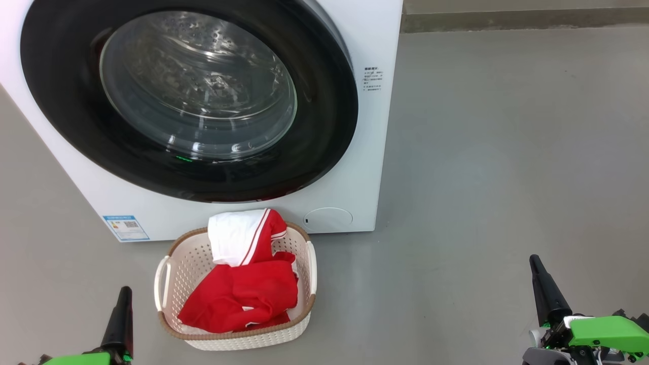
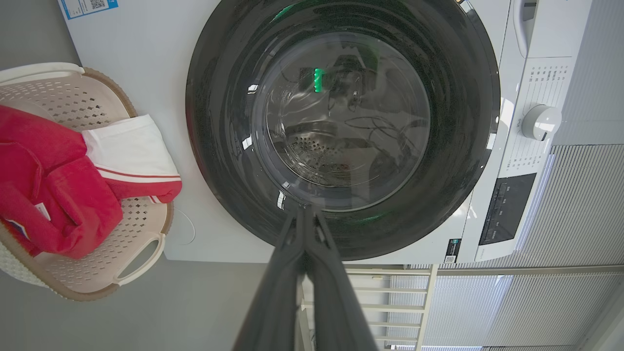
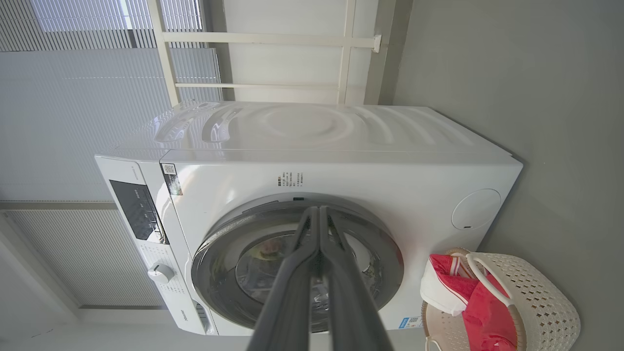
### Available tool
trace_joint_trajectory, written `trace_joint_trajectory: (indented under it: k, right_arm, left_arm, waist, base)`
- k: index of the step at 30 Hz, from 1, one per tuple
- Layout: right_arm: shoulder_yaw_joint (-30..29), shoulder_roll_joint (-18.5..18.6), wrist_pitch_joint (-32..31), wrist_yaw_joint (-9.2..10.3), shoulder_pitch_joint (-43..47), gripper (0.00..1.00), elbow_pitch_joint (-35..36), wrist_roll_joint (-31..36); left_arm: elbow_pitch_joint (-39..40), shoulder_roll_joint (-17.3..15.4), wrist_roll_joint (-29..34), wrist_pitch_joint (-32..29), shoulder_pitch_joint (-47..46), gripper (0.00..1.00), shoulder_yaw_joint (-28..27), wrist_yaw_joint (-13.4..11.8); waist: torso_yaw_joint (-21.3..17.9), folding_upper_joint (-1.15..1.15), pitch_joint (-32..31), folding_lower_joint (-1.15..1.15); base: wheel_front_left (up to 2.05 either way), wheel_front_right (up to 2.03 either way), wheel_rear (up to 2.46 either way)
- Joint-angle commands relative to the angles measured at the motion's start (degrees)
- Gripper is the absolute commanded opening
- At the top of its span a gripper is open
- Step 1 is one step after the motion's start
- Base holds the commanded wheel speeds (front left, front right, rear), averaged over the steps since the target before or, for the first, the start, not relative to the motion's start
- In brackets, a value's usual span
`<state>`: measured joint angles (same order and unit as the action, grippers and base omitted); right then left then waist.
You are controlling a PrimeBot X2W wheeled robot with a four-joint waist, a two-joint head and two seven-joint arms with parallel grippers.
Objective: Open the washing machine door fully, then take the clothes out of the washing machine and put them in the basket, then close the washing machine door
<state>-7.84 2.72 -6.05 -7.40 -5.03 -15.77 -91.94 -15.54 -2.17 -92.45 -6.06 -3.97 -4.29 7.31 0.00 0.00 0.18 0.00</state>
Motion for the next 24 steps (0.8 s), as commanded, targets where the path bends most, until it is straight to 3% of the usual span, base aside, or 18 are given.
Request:
trace_joint_trajectory:
  k: [1,24]
  right_arm:
    - [1.3,0.2,-0.4,-0.09,-1.1,0.00,1.7,-0.2]
    - [1.3,0.2,-0.4,-0.09,-1.1,0.00,1.7,-0.2]
  left_arm:
    - [1.5,-0.9,0.1,-0.3,-2.2,0.00,-2.0,0.2]
    - [1.5,-0.8,0.2,-0.3,-2.2,0.00,-2.1,0.2]
  waist:
    - [0.0,0.00,0.0,0.00]
    - [0.0,0.00,0.0,0.00]
  base:
    - [0.00,0.00,0.00]
    - [0.00,0.00,0.00]
